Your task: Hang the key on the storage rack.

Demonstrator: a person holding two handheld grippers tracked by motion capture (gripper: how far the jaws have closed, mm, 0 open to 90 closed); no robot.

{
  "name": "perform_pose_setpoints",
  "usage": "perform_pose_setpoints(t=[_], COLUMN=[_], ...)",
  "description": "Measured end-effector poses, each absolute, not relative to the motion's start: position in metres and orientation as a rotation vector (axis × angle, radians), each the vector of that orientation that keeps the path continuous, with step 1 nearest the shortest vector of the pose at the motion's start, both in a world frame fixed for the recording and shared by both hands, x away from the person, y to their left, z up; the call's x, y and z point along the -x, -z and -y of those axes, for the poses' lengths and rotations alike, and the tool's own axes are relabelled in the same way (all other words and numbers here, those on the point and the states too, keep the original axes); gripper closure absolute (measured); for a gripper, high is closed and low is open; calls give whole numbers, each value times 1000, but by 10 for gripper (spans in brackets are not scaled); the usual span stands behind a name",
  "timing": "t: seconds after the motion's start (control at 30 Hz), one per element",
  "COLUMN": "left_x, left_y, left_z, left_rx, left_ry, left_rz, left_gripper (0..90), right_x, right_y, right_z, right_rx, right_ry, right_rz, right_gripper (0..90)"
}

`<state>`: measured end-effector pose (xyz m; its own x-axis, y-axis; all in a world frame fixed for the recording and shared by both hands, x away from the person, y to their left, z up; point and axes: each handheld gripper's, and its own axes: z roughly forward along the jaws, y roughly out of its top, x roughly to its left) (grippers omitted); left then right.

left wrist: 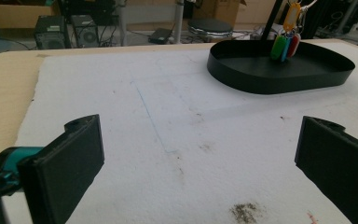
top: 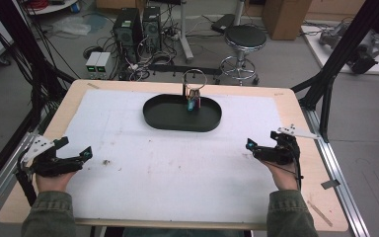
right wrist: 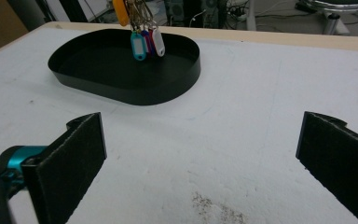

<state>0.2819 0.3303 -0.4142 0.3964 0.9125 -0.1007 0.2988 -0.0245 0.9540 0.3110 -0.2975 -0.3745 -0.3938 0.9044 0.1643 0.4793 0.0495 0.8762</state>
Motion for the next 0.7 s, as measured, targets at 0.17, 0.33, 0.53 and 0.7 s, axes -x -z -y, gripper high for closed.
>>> perform_pose_setpoints(t=[0.17, 0.33, 0.53, 0.7], left_x=[-282, -282, -281, -282], left_y=[414, 414, 414, 414], left_z=[-330, -330, -330, -330], left_rx=[-1565, -1565, -1563, -1562], left_ry=[-704, -703, -706, -707], left_rz=[-1113, -1114, -1114, -1116], left_gripper=[17, 17, 17, 17], right_x=[-306, -301, -292, -286], right_y=[384, 391, 400, 408], right_z=[298, 299, 301, 302], right_rx=[-1387, -1381, -1395, -1393], right_ry=[-1318, -1296, -1282, -1264], right_rz=[-1891, -1840, -1790, -1769], right_gripper=[4, 4, 5, 4])
